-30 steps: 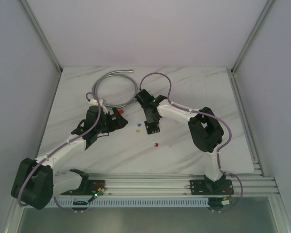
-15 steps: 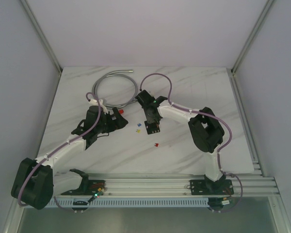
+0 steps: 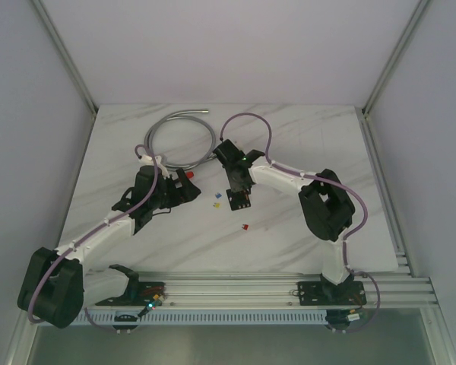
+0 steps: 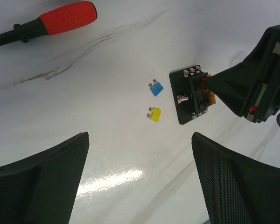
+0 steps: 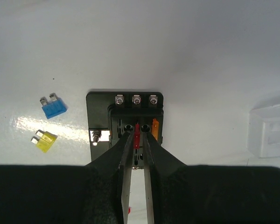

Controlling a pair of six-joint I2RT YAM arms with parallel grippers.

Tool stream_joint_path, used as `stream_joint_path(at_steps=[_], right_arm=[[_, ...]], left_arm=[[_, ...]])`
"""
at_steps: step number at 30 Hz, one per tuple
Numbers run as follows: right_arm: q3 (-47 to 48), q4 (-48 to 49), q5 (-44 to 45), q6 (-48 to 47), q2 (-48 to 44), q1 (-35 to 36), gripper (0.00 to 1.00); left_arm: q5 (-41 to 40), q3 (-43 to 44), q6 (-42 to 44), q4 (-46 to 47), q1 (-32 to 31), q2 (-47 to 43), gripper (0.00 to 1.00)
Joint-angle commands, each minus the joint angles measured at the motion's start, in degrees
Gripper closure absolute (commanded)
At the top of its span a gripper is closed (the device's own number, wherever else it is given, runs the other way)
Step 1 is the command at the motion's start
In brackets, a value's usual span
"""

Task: Snap on the fuse box
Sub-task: Install the fuse at the fuse box base.

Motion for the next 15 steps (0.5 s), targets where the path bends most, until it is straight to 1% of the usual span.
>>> stream_joint_path(at_steps=[1, 12, 15], right_arm=[[-1.31, 0.28, 1.10, 0.72, -1.41, 0.41, 0.81], [-1.32, 0.54, -0.23, 0.62, 0.07, 0.33, 0.94], [-1.00, 0.54, -1.01, 0.34, 0.75, 0.12, 0.95]], left_arm=[[0.95, 1.44, -0.09, 0.11, 0.31, -0.51, 0.00], [0.90, 1.50, -0.13, -0.05, 0.34, -0.67, 0.00], [0.94, 1.61, -0.19, -0.13, 0.34, -0.82, 0.00]])
